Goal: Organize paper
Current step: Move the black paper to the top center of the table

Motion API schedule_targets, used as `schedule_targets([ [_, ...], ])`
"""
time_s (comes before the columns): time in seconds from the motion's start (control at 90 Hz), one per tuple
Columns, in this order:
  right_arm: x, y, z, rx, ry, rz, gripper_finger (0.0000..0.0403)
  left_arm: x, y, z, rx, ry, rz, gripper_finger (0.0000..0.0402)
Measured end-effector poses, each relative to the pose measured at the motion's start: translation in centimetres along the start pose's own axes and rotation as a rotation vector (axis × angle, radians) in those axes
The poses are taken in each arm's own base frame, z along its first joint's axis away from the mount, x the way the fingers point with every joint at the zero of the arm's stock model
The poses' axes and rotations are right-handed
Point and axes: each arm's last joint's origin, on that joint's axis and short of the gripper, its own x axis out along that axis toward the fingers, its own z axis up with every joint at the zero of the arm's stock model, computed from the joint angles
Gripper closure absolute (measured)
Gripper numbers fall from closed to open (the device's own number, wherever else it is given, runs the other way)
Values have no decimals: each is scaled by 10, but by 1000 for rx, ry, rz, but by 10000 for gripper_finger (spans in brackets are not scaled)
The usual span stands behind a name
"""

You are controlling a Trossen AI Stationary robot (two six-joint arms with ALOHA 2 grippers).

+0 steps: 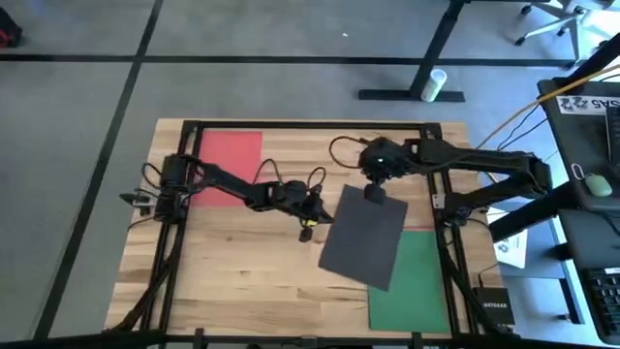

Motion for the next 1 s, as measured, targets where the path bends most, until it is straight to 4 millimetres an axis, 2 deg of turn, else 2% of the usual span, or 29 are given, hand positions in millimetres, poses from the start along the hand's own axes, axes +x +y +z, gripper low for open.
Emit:
schedule_targets([
  [0.156, -7, -1, -1, 3, -24, 0, 403, 26, 6, 3, 66, 82, 8, 402],
  [0.3, -7, -1, -2, 2, -16, -8, 403, 40, 12, 6, 132, 168, 70, 402],
  [0.511, -7, -1, -3, 1, -9, -10, 403, 43, 16, 7, 202, 239, 107, 402],
  [1.0, -7, -1, -3, 0, 0, -11, 403, 44, 34, -12, 161, 335, 154, 402],
])
